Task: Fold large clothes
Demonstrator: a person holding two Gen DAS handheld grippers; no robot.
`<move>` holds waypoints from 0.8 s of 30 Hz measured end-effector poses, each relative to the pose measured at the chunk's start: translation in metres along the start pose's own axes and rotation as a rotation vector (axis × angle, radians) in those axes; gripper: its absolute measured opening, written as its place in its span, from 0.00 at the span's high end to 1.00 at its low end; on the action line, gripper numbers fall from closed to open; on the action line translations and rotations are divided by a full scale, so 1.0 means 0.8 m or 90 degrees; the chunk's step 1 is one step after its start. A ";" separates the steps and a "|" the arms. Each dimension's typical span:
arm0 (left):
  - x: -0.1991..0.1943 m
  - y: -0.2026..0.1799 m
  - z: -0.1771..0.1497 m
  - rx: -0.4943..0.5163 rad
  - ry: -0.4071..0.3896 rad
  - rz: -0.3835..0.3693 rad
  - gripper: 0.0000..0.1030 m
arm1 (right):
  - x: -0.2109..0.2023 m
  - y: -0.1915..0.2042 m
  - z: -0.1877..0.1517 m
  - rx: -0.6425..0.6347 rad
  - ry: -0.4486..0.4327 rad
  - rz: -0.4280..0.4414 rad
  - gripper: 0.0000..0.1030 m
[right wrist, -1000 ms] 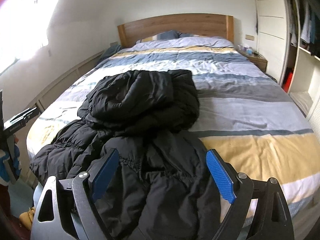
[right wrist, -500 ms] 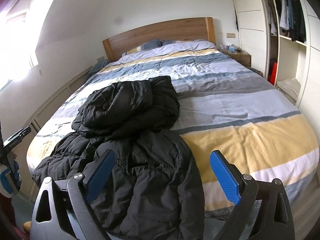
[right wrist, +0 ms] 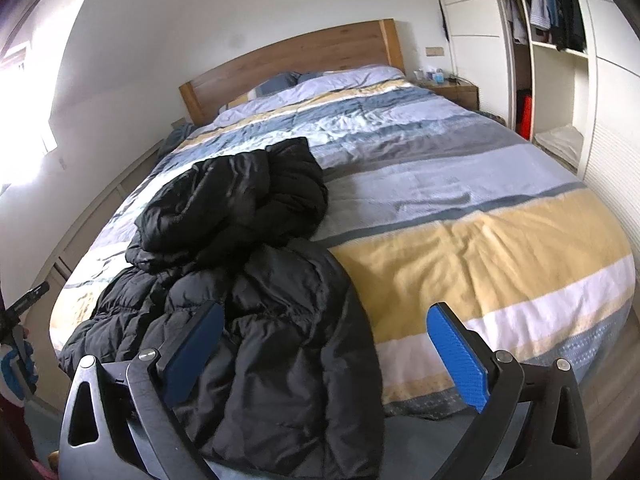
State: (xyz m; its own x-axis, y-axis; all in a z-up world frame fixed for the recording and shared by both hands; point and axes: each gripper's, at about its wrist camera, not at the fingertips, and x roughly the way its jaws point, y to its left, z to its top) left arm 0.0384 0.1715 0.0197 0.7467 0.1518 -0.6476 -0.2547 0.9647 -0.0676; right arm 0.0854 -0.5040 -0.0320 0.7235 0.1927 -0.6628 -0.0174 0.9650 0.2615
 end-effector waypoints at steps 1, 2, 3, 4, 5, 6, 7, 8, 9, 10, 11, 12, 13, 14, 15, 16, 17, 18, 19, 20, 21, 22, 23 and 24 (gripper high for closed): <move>0.002 0.015 -0.001 -0.013 0.006 0.001 0.25 | 0.000 -0.005 -0.002 0.005 0.001 -0.002 0.00; 0.004 0.028 -0.002 -0.026 0.013 -0.001 0.25 | -0.001 -0.010 -0.004 0.012 0.002 -0.004 0.00; 0.007 0.044 -0.005 -0.044 0.024 -0.007 0.25 | 0.000 -0.015 -0.005 0.017 0.003 -0.004 0.00; 0.012 0.059 -0.008 -0.060 0.038 -0.021 0.25 | 0.001 -0.019 -0.008 0.022 0.006 -0.002 0.00; 0.016 0.069 -0.011 -0.071 0.050 -0.040 0.25 | 0.003 -0.022 -0.011 0.027 0.012 0.000 0.00; 0.024 0.081 -0.018 -0.085 0.070 -0.068 0.25 | 0.006 -0.024 -0.014 0.029 0.018 0.001 0.00; 0.032 0.091 -0.025 -0.097 0.088 -0.091 0.25 | 0.010 -0.026 -0.018 0.033 0.027 0.002 0.00; 0.039 0.099 -0.034 -0.110 0.103 -0.113 0.25 | 0.014 -0.027 -0.022 0.036 0.035 0.005 0.00; 0.047 0.106 -0.042 -0.124 0.118 -0.133 0.25 | 0.017 -0.028 -0.026 0.037 0.041 0.008 0.00; 0.053 0.109 -0.050 -0.137 0.131 -0.150 0.25 | 0.023 -0.029 -0.031 0.039 0.050 0.012 0.00; 0.064 0.116 -0.062 -0.155 0.150 -0.169 0.25 | 0.027 -0.028 -0.035 0.041 0.058 0.014 0.00; 0.070 0.117 -0.071 -0.165 0.161 -0.180 0.25 | 0.033 -0.028 -0.039 0.042 0.069 0.015 0.00; 0.078 0.121 -0.080 -0.178 0.174 -0.194 0.25 | 0.038 -0.027 -0.043 0.043 0.079 0.017 0.00; 0.086 0.122 -0.088 -0.189 0.187 -0.204 0.25 | 0.044 -0.026 -0.047 0.043 0.089 0.019 0.00; 0.093 0.123 -0.095 -0.198 0.200 -0.210 0.25 | 0.050 -0.024 -0.051 0.042 0.100 0.023 0.00; 0.099 0.122 -0.103 -0.205 0.213 -0.218 0.25 | 0.055 -0.023 -0.054 0.043 0.110 0.027 0.00; 0.105 0.121 -0.110 -0.210 0.224 -0.231 0.25 | 0.059 -0.023 -0.056 0.045 0.115 0.029 0.00; 0.108 0.121 -0.116 -0.215 0.232 -0.242 0.25 | 0.064 -0.024 -0.058 0.049 0.120 0.031 0.00; 0.112 0.119 -0.121 -0.220 0.241 -0.254 0.25 | 0.068 -0.026 -0.060 0.058 0.123 0.034 0.00; 0.116 0.116 -0.125 -0.224 0.249 -0.266 0.25 | 0.072 -0.030 -0.062 0.070 0.127 0.038 0.00; 0.118 0.114 -0.128 -0.226 0.254 -0.277 0.25 | 0.076 -0.033 -0.064 0.080 0.130 0.041 0.00; 0.120 0.111 -0.132 -0.227 0.258 -0.290 0.24 | 0.080 -0.037 -0.066 0.092 0.135 0.047 0.00; 0.121 0.108 -0.134 -0.227 0.261 -0.301 0.24 | 0.085 -0.041 -0.069 0.103 0.143 0.053 0.00; 0.121 0.105 -0.135 -0.227 0.264 -0.308 0.24 | 0.089 -0.044 -0.071 0.112 0.150 0.056 0.00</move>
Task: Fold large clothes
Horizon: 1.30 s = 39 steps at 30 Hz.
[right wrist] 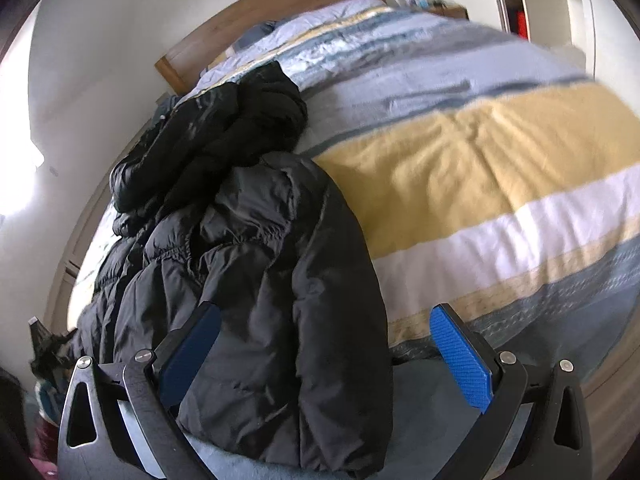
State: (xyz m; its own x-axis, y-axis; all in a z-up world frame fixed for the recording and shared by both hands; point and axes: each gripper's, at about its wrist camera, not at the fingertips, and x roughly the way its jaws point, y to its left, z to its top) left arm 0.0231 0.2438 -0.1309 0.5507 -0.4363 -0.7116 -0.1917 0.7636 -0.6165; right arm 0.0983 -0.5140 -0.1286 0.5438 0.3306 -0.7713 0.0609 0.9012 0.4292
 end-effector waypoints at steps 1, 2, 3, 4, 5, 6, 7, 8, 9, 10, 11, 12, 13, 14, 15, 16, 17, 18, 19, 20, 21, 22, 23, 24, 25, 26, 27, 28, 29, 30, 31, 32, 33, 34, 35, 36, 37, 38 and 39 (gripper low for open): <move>0.002 -0.001 -0.002 0.000 0.006 -0.011 0.24 | 0.005 -0.005 -0.002 0.009 0.009 0.004 0.00; 0.004 -0.002 -0.002 -0.003 0.010 -0.018 0.24 | 0.008 -0.008 -0.002 0.016 0.015 0.009 0.00; 0.005 -0.002 -0.003 -0.005 0.014 -0.027 0.24 | 0.012 -0.013 -0.004 0.027 0.022 0.019 0.00; 0.005 -0.003 -0.003 -0.005 0.018 -0.034 0.24 | 0.015 -0.017 -0.006 0.037 0.029 0.032 0.00; 0.005 -0.003 -0.004 -0.006 0.023 -0.044 0.24 | 0.019 -0.020 -0.008 0.046 0.037 0.044 0.00; 0.005 -0.003 -0.004 -0.007 0.027 -0.049 0.24 | 0.022 -0.022 -0.010 0.052 0.044 0.053 0.00; 0.006 -0.004 -0.005 -0.007 0.033 -0.055 0.24 | 0.027 -0.024 -0.013 0.057 0.053 0.063 0.00; 0.007 -0.005 -0.006 -0.006 0.037 -0.060 0.24 | 0.032 -0.025 -0.016 0.063 0.063 0.075 0.00; 0.007 -0.006 -0.007 -0.006 0.039 -0.063 0.24 | 0.036 -0.025 -0.019 0.068 0.071 0.086 0.00; 0.007 -0.007 -0.009 -0.006 0.042 -0.069 0.24 | 0.041 -0.026 -0.022 0.074 0.080 0.099 0.00; 0.007 -0.007 -0.010 -0.007 0.044 -0.073 0.24 | 0.046 -0.026 -0.026 0.078 0.091 0.114 0.00; 0.007 -0.007 -0.012 -0.008 0.048 -0.078 0.24 | 0.048 -0.025 -0.028 0.079 0.099 0.125 0.00; 0.008 -0.007 -0.014 -0.011 0.052 -0.081 0.24 | 0.052 -0.024 -0.031 0.079 0.107 0.137 0.00; 0.008 -0.007 -0.015 -0.013 0.054 -0.083 0.24 | 0.053 -0.022 -0.033 0.077 0.112 0.147 0.00; 0.008 -0.006 -0.017 -0.015 0.056 -0.085 0.24 | 0.054 -0.021 -0.036 0.075 0.116 0.157 0.00; 0.007 -0.006 -0.018 -0.020 0.058 -0.090 0.24 | 0.055 -0.020 -0.038 0.073 0.120 0.166 0.00; 0.006 -0.005 -0.019 -0.023 0.059 -0.093 0.24 | 0.056 -0.019 -0.040 0.072 0.122 0.174 0.00; 0.006 -0.004 -0.020 -0.024 0.060 -0.095 0.24 | 0.056 -0.019 -0.041 0.072 0.123 0.181 0.00; 0.005 -0.004 -0.021 -0.027 0.060 -0.099 0.24 | 0.056 -0.018 -0.042 0.070 0.124 0.186 0.00; 0.005 -0.004 -0.022 -0.029 0.061 -0.106 0.24 | 0.056 -0.017 -0.044 0.069 0.124 0.191 0.01; 0.004 -0.004 -0.024 -0.032 0.062 -0.113 0.24 | 0.056 -0.016 -0.044 0.069 0.124 0.195 0.03; 0.004 -0.004 -0.026 -0.034 0.062 -0.118 0.24 | 0.057 -0.016 -0.046 0.069 0.126 0.201 0.07; 0.004 -0.004 -0.028 -0.034 0.062 -0.120 0.24 | 0.057 -0.017 -0.048 0.070 0.127 0.206 0.10; 0.004 -0.004 -0.030 -0.035 0.061 -0.119 0.24 | 0.058 -0.019 -0.049 0.069 0.128 0.209 0.15; 0.004 -0.004 -0.031 -0.038 0.057 -0.118 0.24 | 0.059 -0.019 -0.051 0.069 0.129 0.212 0.21; 0.004 -0.003 -0.032 -0.042 0.055 -0.121 0.25 | 0.060 -0.019 -0.052 0.068 0.129 0.214 0.23; 0.004 -0.003 -0.032 -0.043 0.054 -0.125 0.26 | 0.060 -0.019 -0.053 0.069 0.129 0.216 0.27; 0.003 -0.004 -0.033 -0.042 0.053 -0.126 0.26 | 0.061 -0.020 -0.054 0.070 0.130 0.218 0.31; 0.003 -0.006 -0.035 -0.038 0.053 -0.126 0.26 | 0.061 -0.020 -0.055 0.070 0.131 0.220 0.33; 0.003 -0.007 -0.035 -0.035 0.054 -0.125 0.27 | 0.062 -0.019 -0.055 0.069 0.132 0.224 0.37; 0.003 -0.011 -0.036 -0.027 0.055 -0.121 0.27 | 0.063 -0.017 -0.056 0.066 0.133 0.229 0.42; 0.003 -0.015 -0.037 -0.020 0.053 -0.116 0.31 | 0.063 -0.015 -0.057 0.063 0.132 0.233 0.45; 0.002 -0.017 -0.038 -0.015 0.051 -0.113 0.40 | 0.063 -0.013 -0.057 0.059 0.131 0.236 0.50; 0.000 -0.020 -0.038 -0.010 0.047 -0.113 0.46 | 0.064 -0.010 -0.057 0.055 0.130 0.242 0.57; -0.002 -0.023 -0.037 -0.005 0.042 -0.113 0.57 | 0.064 -0.007 -0.057 0.051 0.128 0.246 0.60; -0.004 -0.026 -0.036 -0.001 0.037 -0.113 0.67 | 0.063 -0.004 -0.057 0.045 0.125 0.248 0.65; -0.006 -0.030 -0.035 0.004 0.031 -0.112 0.70 | 0.062 0.001 -0.056 0.039 0.122 0.251 0.69; -0.008 -0.034 -0.033 0.008 0.027 -0.113 0.75 | 0.060 0.007 -0.054 0.030 0.118 0.254 0.71; -0.010 -0.038 -0.032 0.012 0.024 -0.114 0.78 | 0.057 0.012 -0.052 0.022 0.113 0.256 0.75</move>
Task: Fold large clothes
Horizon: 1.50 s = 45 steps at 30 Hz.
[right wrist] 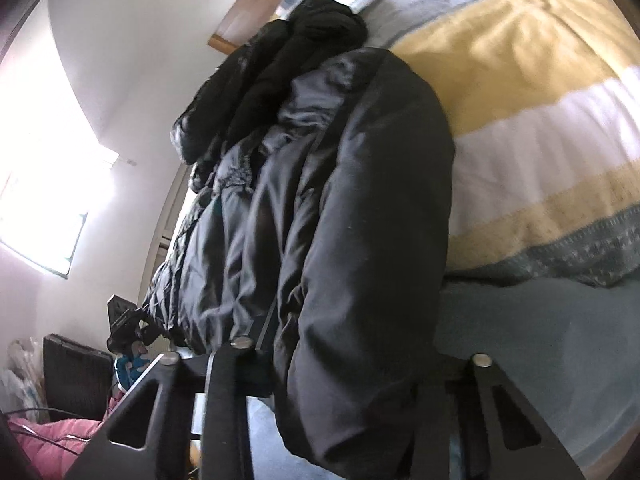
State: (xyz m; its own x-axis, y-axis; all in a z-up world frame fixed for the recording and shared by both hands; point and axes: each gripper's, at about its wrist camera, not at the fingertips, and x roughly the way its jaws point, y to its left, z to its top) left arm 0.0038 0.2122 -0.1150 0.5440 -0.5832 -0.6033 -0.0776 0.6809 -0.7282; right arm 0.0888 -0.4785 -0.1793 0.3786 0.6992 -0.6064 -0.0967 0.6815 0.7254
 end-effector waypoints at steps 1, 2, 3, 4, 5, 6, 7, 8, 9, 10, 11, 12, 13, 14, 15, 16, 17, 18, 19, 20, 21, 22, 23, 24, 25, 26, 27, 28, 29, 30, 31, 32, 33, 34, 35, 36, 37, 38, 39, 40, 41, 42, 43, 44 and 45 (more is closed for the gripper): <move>-0.002 -0.007 0.002 0.007 -0.004 -0.001 0.80 | -0.001 0.008 0.003 -0.012 -0.006 0.004 0.78; -0.004 -0.013 0.005 0.014 -0.007 -0.002 0.82 | -0.003 0.015 0.005 -0.021 -0.010 0.006 0.79; -0.005 -0.019 0.008 0.019 -0.009 -0.002 0.83 | -0.005 0.023 0.009 -0.033 -0.017 0.008 0.81; -0.007 -0.026 0.012 0.020 -0.013 -0.004 0.84 | -0.007 0.031 0.014 -0.044 -0.025 0.013 0.82; -0.009 -0.033 0.017 0.020 -0.018 -0.009 0.85 | -0.009 0.039 0.019 -0.054 -0.033 0.018 0.83; -0.011 -0.038 0.021 0.021 -0.023 -0.014 0.85 | -0.010 0.045 0.025 -0.061 -0.039 0.020 0.84; -0.015 -0.045 0.027 0.023 -0.029 -0.018 0.85 | -0.013 0.053 0.031 -0.070 -0.049 0.024 0.85; -0.019 -0.053 0.035 0.025 -0.036 -0.021 0.86 | -0.016 0.058 0.036 -0.076 -0.057 0.027 0.85; -0.022 -0.059 0.042 0.027 -0.042 -0.025 0.86 | -0.020 0.066 0.043 -0.082 -0.068 0.034 0.85; -0.025 -0.067 0.050 0.029 -0.048 -0.033 0.86 | -0.024 0.072 0.050 -0.088 -0.079 0.040 0.86; -0.028 -0.074 0.060 0.030 -0.055 -0.042 0.86 | -0.029 0.081 0.059 -0.096 -0.092 0.047 0.86; -0.031 -0.079 0.067 0.031 -0.060 -0.049 0.86 | -0.033 0.086 0.062 -0.102 -0.100 0.053 0.86; -0.034 -0.087 0.078 0.032 -0.066 -0.062 0.86 | -0.038 0.092 0.069 -0.107 -0.110 0.061 0.86; -0.037 -0.092 0.086 0.034 -0.071 -0.070 0.86 | -0.041 0.097 0.078 -0.110 -0.122 0.070 0.86; -0.040 -0.099 0.098 0.035 -0.077 -0.080 0.86 | -0.049 0.098 0.084 -0.110 -0.130 0.079 0.86; -0.043 -0.106 0.108 0.037 -0.083 -0.090 0.86 | -0.054 0.101 0.094 -0.110 -0.142 0.090 0.86; -0.046 -0.110 0.119 0.037 -0.089 -0.104 0.86 | -0.058 0.102 0.102 -0.108 -0.151 0.099 0.86; -0.049 -0.114 0.129 0.036 -0.096 -0.114 0.86 | -0.062 0.103 0.111 -0.104 -0.162 0.113 0.86; -0.052 -0.118 0.140 0.035 -0.103 -0.125 0.86 | -0.066 0.104 0.122 -0.099 -0.174 0.129 0.86; -0.054 -0.121 0.152 0.032 -0.110 -0.137 0.86 | -0.068 0.104 0.132 -0.093 -0.184 0.145 0.86; -0.056 -0.123 0.162 0.028 -0.115 -0.146 0.86 | -0.071 0.104 0.139 -0.089 -0.192 0.156 0.86; -0.058 -0.124 0.173 0.022 -0.123 -0.154 0.86 | -0.073 0.103 0.148 -0.083 -0.202 0.167 0.86; -0.058 -0.126 0.183 0.016 -0.130 -0.162 0.86 | -0.075 0.100 0.159 -0.073 -0.213 0.181 0.86; -0.058 -0.128 0.194 0.013 -0.136 -0.167 0.86 | -0.077 0.098 0.167 -0.067 -0.221 0.190 0.86; -0.058 -0.131 0.207 0.008 -0.144 -0.172 0.86 | -0.079 0.096 0.177 -0.058 -0.232 0.199 0.86; -0.058 -0.133 0.218 0.005 -0.150 -0.177 0.86 | -0.082 0.096 0.187 -0.052 -0.242 0.205 0.86; -0.058 -0.135 0.228 0.002 -0.155 -0.181 0.86 | -0.086 0.096 0.194 -0.048 -0.250 0.209 0.86; -0.057 -0.137 0.241 -0.003 -0.161 -0.186 0.86 | -0.087 0.097 0.204 -0.044 -0.259 0.212 0.86; -0.056 -0.140 0.252 -0.006 -0.165 -0.191 0.86 | -0.088 0.099 0.216 -0.040 -0.267 0.216 0.86; -0.052 -0.143 0.266 -0.009 -0.170 -0.198 0.86 | -0.087 0.101 0.225 -0.037 -0.272 0.218 0.86; -0.048 -0.146 0.280 -0.012 -0.174 -0.202 0.86 | -0.085 0.104 0.237 -0.033 -0.277 0.217 0.86; -0.045 -0.149 0.295 -0.015 -0.178 -0.207 0.86 | -0.082 0.107 0.247 -0.032 -0.280 0.214 0.86; -0.041 -0.151 0.307 -0.018 -0.180 -0.210 0.86 | -0.078 0.111 0.263 -0.027 -0.287 0.215 0.86; -0.035 -0.154 0.323 -0.026 -0.184 -0.214 0.86 | -0.076 0.112 0.273 -0.022 -0.291 0.218 0.86; -0.028 -0.156 0.339 -0.036 -0.187 -0.218 0.86 | -0.071 0.115 0.288 -0.012 -0.298 0.221 0.86; -0.021 -0.156 0.351 -0.046 -0.189 -0.221 0.86 | -0.068 0.116 0.296 -0.006 -0.302 0.221 0.86; -0.013 -0.157 0.367 -0.059 -0.192 -0.223 0.86 | -0.063 0.117 0.309 0.006 -0.307 0.221 0.86; -0.004 -0.156 0.384 -0.073 -0.195 -0.219 0.86 | -0.057 0.117 0.322 0.019 -0.312 0.224 0.86; 0.004 -0.154 0.396 -0.084 -0.197 -0.217 0.86 | -0.053 0.116 0.331 0.031 -0.315 0.227 0.86; 0.014 -0.152 0.413 -0.098 -0.199 -0.213 0.86 | -0.045 0.115 0.344 0.048 -0.319 0.226 0.86; 0.024 -0.150 0.430 -0.109 -0.199 -0.208 0.86 | -0.038 0.114 0.357 0.061 -0.323 0.215 0.86; 0.033 -0.149 0.444 -0.112 -0.199 -0.202 0.86 | -0.034 0.114 0.367 0.070 -0.328 0.199 0.86; 0.044 -0.148 0.461 -0.112 -0.201 -0.189 0.86 | -0.028 0.113 0.379 0.076 -0.332 0.185 0.86; 0.055 -0.147 0.477 -0.114 -0.203 -0.176 0.86 | -0.018 0.112 0.397 0.084 -0.336 0.175 0.86; 0.065 -0.146 0.489 -0.114 -0.202 -0.167 0.86 | -0.012 0.110 0.407 0.090 -0.339 0.167 0.86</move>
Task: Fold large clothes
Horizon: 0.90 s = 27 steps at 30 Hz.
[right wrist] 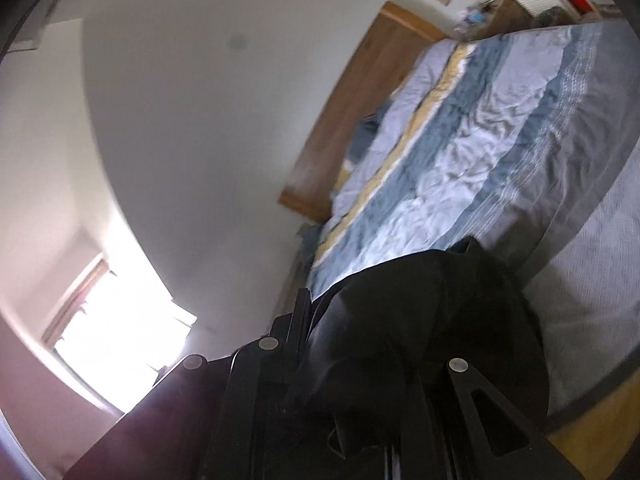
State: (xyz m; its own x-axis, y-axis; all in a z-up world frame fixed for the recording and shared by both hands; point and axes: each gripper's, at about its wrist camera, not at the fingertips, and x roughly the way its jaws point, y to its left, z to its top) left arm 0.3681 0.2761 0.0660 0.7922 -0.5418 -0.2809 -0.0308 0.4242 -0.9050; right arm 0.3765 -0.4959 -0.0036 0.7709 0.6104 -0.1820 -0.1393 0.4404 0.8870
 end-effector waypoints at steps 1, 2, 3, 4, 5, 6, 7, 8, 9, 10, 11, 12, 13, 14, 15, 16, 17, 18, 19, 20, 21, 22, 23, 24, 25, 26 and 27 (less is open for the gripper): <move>0.017 0.001 0.012 0.007 -0.001 0.015 0.86 | 0.014 -0.003 0.009 0.002 -0.004 -0.016 0.86; 0.033 0.004 0.022 0.015 -0.004 0.034 0.86 | 0.028 -0.006 0.019 -0.002 -0.008 -0.036 0.86; 0.048 0.007 0.032 0.019 -0.004 0.049 0.86 | 0.040 -0.010 0.026 -0.004 -0.010 -0.051 0.86; 0.065 0.011 0.041 0.029 -0.003 0.069 0.86 | 0.056 -0.014 0.034 -0.008 -0.012 -0.072 0.86; 0.084 0.016 0.049 0.041 -0.002 0.095 0.86 | 0.072 -0.019 0.041 -0.018 -0.013 -0.096 0.86; 0.099 0.021 0.057 0.044 0.000 0.112 0.86 | 0.085 -0.025 0.047 -0.021 -0.012 -0.115 0.86; 0.117 0.028 0.065 0.045 0.004 0.125 0.86 | 0.102 -0.033 0.053 -0.020 -0.009 -0.135 0.86; 0.135 0.035 0.073 0.049 0.008 0.142 0.86 | 0.118 -0.041 0.058 -0.023 -0.007 -0.156 0.86; 0.149 0.044 0.077 0.050 0.012 0.156 0.86 | 0.135 -0.049 0.062 -0.026 -0.003 -0.178 0.86; 0.167 0.056 0.082 0.047 0.017 0.169 0.86 | 0.149 -0.059 0.064 -0.023 0.002 -0.192 0.85; 0.184 0.068 0.087 0.044 0.023 0.182 0.85 | 0.161 -0.067 0.067 -0.019 0.007 -0.201 0.84; 0.199 0.080 0.089 0.044 0.029 0.195 0.84 | 0.175 -0.076 0.068 -0.019 0.013 -0.218 0.84; 0.216 0.093 0.092 0.044 0.036 0.210 0.83 | 0.189 -0.087 0.070 -0.019 0.021 -0.236 0.84; 0.232 0.109 0.092 0.042 0.045 0.224 0.83 | 0.199 -0.095 0.070 -0.015 0.026 -0.245 0.84; 0.245 0.123 0.093 0.039 0.051 0.234 0.83 | 0.210 -0.107 0.070 -0.007 0.031 -0.255 0.84; 0.259 0.138 0.093 0.035 0.058 0.244 0.83 | 0.221 -0.118 0.070 -0.003 0.036 -0.267 0.84; 0.272 0.153 0.092 0.030 0.068 0.252 0.83 | 0.230 -0.128 0.069 0.000 0.040 -0.279 0.84; 0.283 0.166 0.090 0.027 0.074 0.257 0.82 | 0.238 -0.136 0.067 0.003 0.044 -0.287 0.84; 0.293 0.178 0.088 0.021 0.080 0.259 0.82 | 0.247 -0.145 0.065 0.005 0.049 -0.294 0.84; 0.302 0.188 0.087 0.011 0.084 0.258 0.81 | 0.255 -0.155 0.063 0.008 0.055 -0.300 0.84; 0.307 0.194 0.087 0.004 0.088 0.256 0.81 | 0.263 -0.161 0.062 0.010 0.062 -0.304 0.84; 0.314 0.201 0.088 -0.005 0.093 0.254 0.80 | 0.269 -0.166 0.062 0.012 0.068 -0.310 0.84; 0.321 0.208 0.089 -0.016 0.099 0.255 0.79 | 0.274 -0.168 0.062 0.012 0.070 -0.317 0.84; 0.325 0.210 0.091 -0.023 0.102 0.257 0.79 | 0.277 -0.169 0.063 0.010 0.070 -0.320 0.84; 0.329 0.213 0.093 -0.032 0.105 0.259 0.78 | 0.280 -0.169 0.064 0.012 0.073 -0.320 0.81; 0.329 0.212 0.094 -0.039 0.105 0.256 0.75 | 0.282 -0.170 0.066 0.017 0.077 -0.317 0.78; 0.328 0.211 0.094 -0.045 0.105 0.248 0.68 | 0.281 -0.169 0.068 0.021 0.074 -0.312 0.74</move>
State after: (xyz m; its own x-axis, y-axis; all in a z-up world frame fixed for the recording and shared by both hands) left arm 0.6169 0.2600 -0.1366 0.6058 -0.4618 -0.6479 -0.3545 0.5723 -0.7395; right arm 0.6022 -0.4539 -0.1415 0.6659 0.4073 -0.6251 0.2425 0.6742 0.6976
